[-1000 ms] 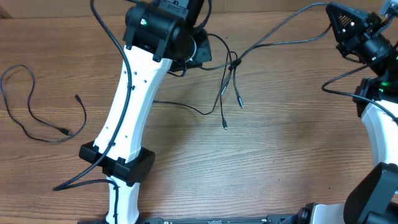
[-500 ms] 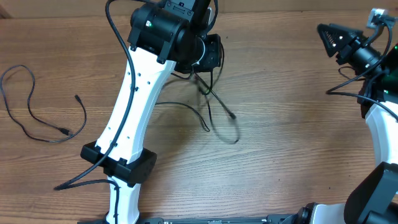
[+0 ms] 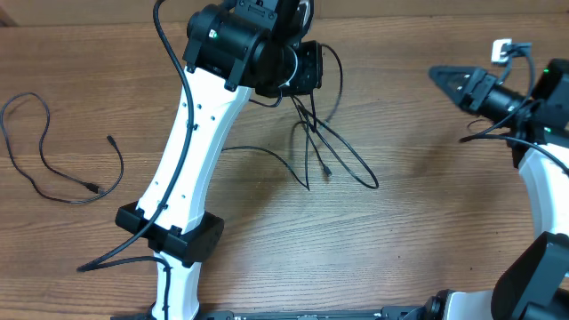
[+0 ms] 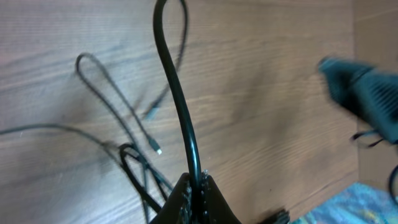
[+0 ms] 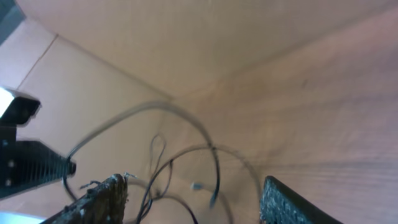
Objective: Untangle cables
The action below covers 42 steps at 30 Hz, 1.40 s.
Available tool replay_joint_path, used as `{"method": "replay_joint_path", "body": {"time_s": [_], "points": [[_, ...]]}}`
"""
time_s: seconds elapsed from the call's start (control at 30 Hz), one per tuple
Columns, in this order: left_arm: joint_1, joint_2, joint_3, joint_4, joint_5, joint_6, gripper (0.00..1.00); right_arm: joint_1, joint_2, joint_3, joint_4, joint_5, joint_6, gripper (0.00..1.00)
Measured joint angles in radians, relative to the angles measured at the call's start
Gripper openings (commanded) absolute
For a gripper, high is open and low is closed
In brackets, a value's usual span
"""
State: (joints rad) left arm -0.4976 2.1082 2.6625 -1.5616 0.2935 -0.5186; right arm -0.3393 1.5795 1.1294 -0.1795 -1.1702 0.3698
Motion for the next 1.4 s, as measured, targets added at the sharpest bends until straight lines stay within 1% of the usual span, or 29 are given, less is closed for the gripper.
{"method": "replay_joint_path", "body": {"time_s": [0.1,0.13,0.17,0.3,0.37,0.53,0.7,1.07,1.13,1.3,1.33,1.4], "points": [[0.0,0.0,0.0,0.033,0.002,-0.003,0.04,0.049,0.0,0.0,-0.097,-0.011,-0.048,0.74],[0.0,0.0,-0.001,0.048,0.003,-0.005,0.04,0.091,0.0,0.0,-0.145,-0.018,-0.081,0.73],[0.0,0.0,-0.001,0.05,0.003,-0.005,0.04,0.118,0.0,0.0,-0.158,-0.02,-0.095,0.73],[0.0,0.0,-0.001,0.052,0.003,-0.004,0.04,0.235,0.0,0.0,-0.191,-0.019,-0.129,0.7],[0.0,0.0,-0.001,0.052,0.003,-0.004,0.04,0.293,0.0,0.0,-0.208,-0.006,-0.137,0.67],[0.0,0.0,-0.001,0.051,-0.005,-0.004,0.04,0.389,0.0,0.0,-0.293,0.087,-0.147,0.63],[0.0,0.0,-0.001,0.051,-0.021,-0.004,0.04,0.431,0.0,0.0,-0.333,0.148,-0.154,0.61],[0.0,0.0,-0.001,0.051,-0.033,-0.004,0.04,0.493,0.0,0.0,-0.377,0.169,-0.176,0.6],[0.0,0.0,-0.001,0.051,-0.036,-0.004,0.04,0.5,0.0,0.0,-0.382,0.171,-0.181,0.56],[0.0,0.0,-0.001,0.051,-0.036,-0.004,0.04,0.512,0.0,0.0,-0.383,0.179,-0.198,0.53],[0.0,0.0,-0.001,0.051,-0.036,-0.004,0.04,0.516,0.0,0.0,-0.383,0.18,-0.201,0.51],[0.0,0.0,-0.001,0.051,-0.036,-0.004,0.04,0.525,0.0,0.0,-0.383,0.182,-0.216,0.44]]}}
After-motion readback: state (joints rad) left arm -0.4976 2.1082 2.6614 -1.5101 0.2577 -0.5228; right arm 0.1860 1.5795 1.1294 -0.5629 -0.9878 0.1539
